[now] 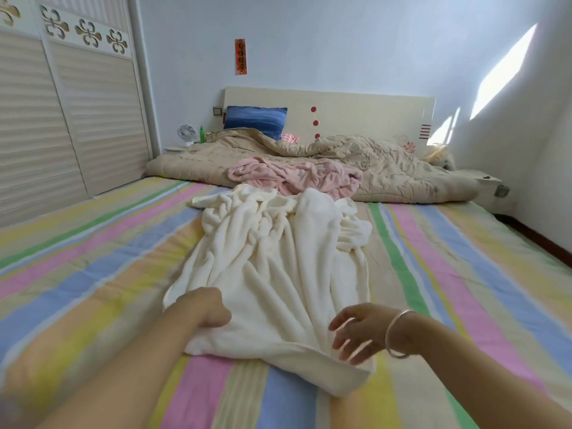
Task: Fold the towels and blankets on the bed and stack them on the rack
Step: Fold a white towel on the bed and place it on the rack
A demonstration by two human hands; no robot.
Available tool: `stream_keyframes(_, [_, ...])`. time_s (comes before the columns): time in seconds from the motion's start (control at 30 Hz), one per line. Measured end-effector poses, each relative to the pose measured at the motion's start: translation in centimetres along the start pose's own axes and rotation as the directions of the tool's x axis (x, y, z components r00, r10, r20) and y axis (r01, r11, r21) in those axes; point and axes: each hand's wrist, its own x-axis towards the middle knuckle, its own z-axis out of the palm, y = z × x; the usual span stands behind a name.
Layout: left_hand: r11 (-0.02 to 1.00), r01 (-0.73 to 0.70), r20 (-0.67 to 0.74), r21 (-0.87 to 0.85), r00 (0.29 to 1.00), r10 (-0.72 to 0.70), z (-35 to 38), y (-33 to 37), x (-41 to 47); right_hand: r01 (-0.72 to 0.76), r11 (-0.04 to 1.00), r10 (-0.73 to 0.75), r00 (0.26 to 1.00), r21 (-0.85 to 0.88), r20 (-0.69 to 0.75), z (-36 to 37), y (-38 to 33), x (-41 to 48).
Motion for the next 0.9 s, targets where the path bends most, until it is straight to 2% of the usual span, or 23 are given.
stream_keyframes(0.07, [0.995,-0.073,-0.151,-0.070,0.987,0.062,-0.6,2.3,-0.2,0.057,0.986,-0.019,0.971,0.156,-0.239,-1.5,1.2,0.8])
stream_keyframes(0.13, [0.969,-0.181,-0.264,-0.168,0.955,0.132,-0.8,5.3,-0.2,0.054,0.983,0.023,0.910,0.173,-0.415,-3.4,2.2,2.1])
stream_keyframes(0.3, [0.833,-0.401,-0.328,-0.381,0.901,0.283,0.5,11.9,1.4,-0.032,0.978,0.147,0.802,0.205,-0.579,-7.4,3.6,7.4])
stream_keyframes(0.4, [0.803,-0.470,-0.445,-0.367,0.847,0.292,0.7,15.1,4.0,-0.030,0.959,0.203,0.762,0.281,-0.615,-9.1,4.3,11.4])
stream_keyframes(0.47, [0.792,-0.516,-0.518,-0.327,0.799,0.306,0.7,17.5,6.6,-0.002,0.928,0.239,0.770,0.372,-0.592,-10.7,4.3,14.1])
stream_keyframes(0.57, [0.787,-0.546,-0.534,-0.285,0.773,0.343,0.9,20.6,10.0,0.066,0.862,0.270,0.779,0.503,-0.565,-12.8,3.5,17.4])
stream_keyframes(0.63, [0.798,-0.561,-0.556,-0.219,0.744,0.371,1.6,21.8,11.6,0.102,0.822,0.306,0.750,0.560,-0.586,-13.1,3.1,19.1])
stream_keyframes(0.7, [0.809,-0.584,-0.624,-0.063,0.656,0.425,2.5,22.6,12.7,0.140,0.808,0.317,0.715,0.572,-0.623,-12.4,3.3,20.7])
stream_keyframes(0.77, [0.798,-0.601,-0.649,0.052,0.586,0.484,3.3,23.2,13.3,0.183,0.794,0.300,0.713,0.580,-0.634,-11.6,3.4,21.6])
stream_keyframes(0.83, [0.797,-0.594,-0.632,0.109,0.577,0.516,3.8,23.7,13.4,0.240,0.761,0.300,0.694,0.603,-0.654,-12.2,3.8,21.2])
stream_keyframes(0.9, [0.826,-0.561,-0.651,0.045,0.611,0.450,4.0,24.1,13.4,0.276,0.750,0.312,0.655,0.602,-0.689,-14.1,4.7,19.1])
